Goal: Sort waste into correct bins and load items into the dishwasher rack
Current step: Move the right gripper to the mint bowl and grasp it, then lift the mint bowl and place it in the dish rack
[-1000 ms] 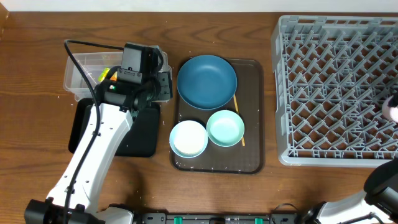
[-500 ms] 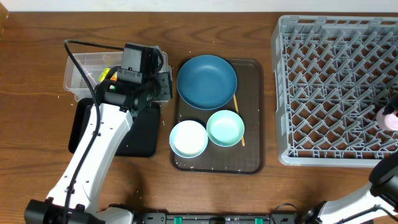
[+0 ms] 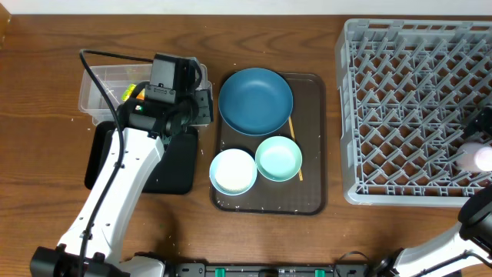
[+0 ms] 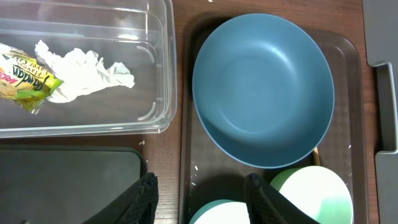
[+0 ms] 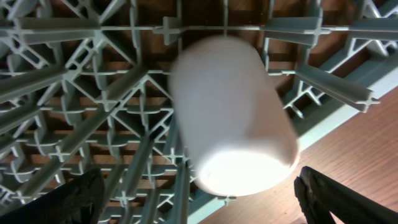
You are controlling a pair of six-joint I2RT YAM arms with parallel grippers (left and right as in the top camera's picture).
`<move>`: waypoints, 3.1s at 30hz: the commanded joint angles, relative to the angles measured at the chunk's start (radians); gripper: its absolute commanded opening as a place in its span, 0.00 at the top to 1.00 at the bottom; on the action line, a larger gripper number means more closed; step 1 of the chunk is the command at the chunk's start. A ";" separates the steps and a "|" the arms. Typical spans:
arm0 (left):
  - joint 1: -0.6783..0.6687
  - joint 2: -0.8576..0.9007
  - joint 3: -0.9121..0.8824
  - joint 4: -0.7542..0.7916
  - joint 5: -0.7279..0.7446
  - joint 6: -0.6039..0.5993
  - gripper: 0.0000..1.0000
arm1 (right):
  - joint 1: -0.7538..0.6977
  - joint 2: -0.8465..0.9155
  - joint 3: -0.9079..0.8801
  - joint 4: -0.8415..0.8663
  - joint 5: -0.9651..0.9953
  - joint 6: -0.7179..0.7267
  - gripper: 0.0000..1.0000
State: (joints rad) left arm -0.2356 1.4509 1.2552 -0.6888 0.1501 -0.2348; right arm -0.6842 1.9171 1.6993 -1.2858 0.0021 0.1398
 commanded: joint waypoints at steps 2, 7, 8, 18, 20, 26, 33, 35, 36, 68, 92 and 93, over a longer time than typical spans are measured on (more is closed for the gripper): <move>0.007 -0.001 0.003 -0.003 -0.010 0.013 0.52 | -0.005 0.002 -0.002 -0.001 -0.049 0.005 0.09; 0.007 -0.001 0.003 -0.004 -0.010 0.013 0.52 | -0.001 -0.035 0.037 -0.005 -0.117 0.004 0.11; 0.007 -0.001 0.003 -0.004 -0.009 0.013 0.52 | 0.002 -0.049 0.046 -0.005 -0.137 0.001 0.12; 0.007 0.000 0.003 -0.015 -0.010 0.013 0.52 | 0.179 -0.198 0.070 0.029 -0.510 -0.257 0.13; 0.007 0.000 0.003 -0.023 -0.010 0.013 0.52 | 0.259 -0.198 0.069 0.028 -0.515 -0.278 0.12; 0.007 0.000 0.003 -0.056 -0.010 0.013 0.52 | 0.541 -0.169 0.060 0.034 -0.470 -0.332 0.12; 0.007 0.000 0.002 -0.086 -0.009 0.013 0.52 | 0.794 -0.080 0.051 0.032 -0.367 -0.327 0.26; 0.007 0.000 -0.001 -0.085 -0.010 0.013 0.52 | 0.848 -0.044 0.051 0.030 -0.343 -0.313 0.34; 0.007 0.000 -0.002 -0.085 -0.010 0.013 0.52 | 0.867 -0.026 0.051 0.029 -0.324 -0.297 0.37; 0.007 0.006 -0.004 -0.085 -0.010 0.013 0.52 | 1.089 0.212 -0.130 0.090 -0.193 -0.136 0.90; 0.007 0.013 -0.004 -0.077 -0.010 0.013 0.52 | 0.878 -0.186 -0.017 0.323 0.316 -0.111 0.99; 0.007 0.013 -0.004 -0.077 -0.010 0.013 0.52 | 0.863 -0.186 -0.017 0.354 0.369 -0.111 0.99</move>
State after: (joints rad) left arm -0.2356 1.4532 1.2552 -0.7650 0.1501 -0.2348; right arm 0.2161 1.7329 1.6749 -0.9684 0.1669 0.0124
